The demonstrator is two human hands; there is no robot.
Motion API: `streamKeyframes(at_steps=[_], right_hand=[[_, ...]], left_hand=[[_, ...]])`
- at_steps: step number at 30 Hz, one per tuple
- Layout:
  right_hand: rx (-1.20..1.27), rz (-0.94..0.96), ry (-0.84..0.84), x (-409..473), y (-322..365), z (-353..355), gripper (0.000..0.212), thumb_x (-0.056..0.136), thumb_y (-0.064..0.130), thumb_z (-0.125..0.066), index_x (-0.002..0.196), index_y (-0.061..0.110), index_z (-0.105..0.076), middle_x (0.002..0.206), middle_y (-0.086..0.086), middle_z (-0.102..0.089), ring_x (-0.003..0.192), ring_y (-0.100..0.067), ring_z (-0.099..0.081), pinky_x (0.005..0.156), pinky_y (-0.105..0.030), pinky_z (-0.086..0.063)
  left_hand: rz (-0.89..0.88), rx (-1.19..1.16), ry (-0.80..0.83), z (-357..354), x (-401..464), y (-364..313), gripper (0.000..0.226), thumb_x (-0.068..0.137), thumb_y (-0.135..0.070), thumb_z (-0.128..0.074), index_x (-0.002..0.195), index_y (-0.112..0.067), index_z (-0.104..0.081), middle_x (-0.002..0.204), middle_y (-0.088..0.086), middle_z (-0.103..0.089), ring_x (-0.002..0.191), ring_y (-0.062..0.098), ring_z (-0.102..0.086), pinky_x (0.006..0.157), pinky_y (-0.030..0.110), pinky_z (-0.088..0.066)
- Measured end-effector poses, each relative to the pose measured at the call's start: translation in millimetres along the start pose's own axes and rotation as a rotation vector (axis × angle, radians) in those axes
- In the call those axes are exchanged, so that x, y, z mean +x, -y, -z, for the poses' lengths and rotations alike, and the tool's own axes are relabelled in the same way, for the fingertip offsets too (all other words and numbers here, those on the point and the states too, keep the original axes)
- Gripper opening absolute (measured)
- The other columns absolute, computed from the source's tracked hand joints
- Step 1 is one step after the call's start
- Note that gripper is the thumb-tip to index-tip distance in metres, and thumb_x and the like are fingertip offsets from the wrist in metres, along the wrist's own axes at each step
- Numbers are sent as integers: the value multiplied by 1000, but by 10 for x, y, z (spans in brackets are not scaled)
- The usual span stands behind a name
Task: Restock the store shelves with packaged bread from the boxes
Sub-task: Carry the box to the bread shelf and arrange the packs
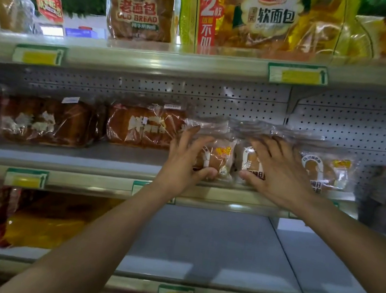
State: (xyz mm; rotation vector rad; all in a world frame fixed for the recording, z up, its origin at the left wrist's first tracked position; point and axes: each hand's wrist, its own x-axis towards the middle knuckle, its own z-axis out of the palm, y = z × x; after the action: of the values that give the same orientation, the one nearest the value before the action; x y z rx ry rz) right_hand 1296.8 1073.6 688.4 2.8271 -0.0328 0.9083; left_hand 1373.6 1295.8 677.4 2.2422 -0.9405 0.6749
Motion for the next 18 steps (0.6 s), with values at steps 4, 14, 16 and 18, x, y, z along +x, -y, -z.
streamKeyframes(at_steps=[4,14,16,18], right_hand=[[-17,22,-3,3,-12,0,91,77,74,-16,150,21,-28,149,-5,-36,138,-30,-27,109,-58,-26],[-37,34,-50,-29,-11,41,86,79,75,-20,149,25,-29,156,-6,-29,146,-29,-20,110,-69,-2],[-47,40,-52,-20,0,63,87,78,75,-18,149,26,-28,156,-5,-29,146,-28,-20,110,-69,-3],[-39,50,-57,-13,11,87,85,80,74,-20,149,25,-28,155,-5,-29,145,-27,-21,110,-68,-4]], left_hand=[[38,-21,-8,7,-18,-59,72,81,-36,-77,143,-37,-42,157,-3,-12,143,30,-14,114,46,-24],[119,-21,-66,-18,-47,-118,70,75,-46,-80,136,-46,-47,158,-15,-4,147,31,-2,117,59,-23],[134,-37,-79,-32,-60,-128,71,76,-47,-79,138,-46,-45,158,-14,-4,148,29,-1,118,59,-21],[147,-46,-92,-41,-63,-142,72,78,-48,-77,141,-44,-43,160,-12,-4,149,26,0,119,57,-19]])
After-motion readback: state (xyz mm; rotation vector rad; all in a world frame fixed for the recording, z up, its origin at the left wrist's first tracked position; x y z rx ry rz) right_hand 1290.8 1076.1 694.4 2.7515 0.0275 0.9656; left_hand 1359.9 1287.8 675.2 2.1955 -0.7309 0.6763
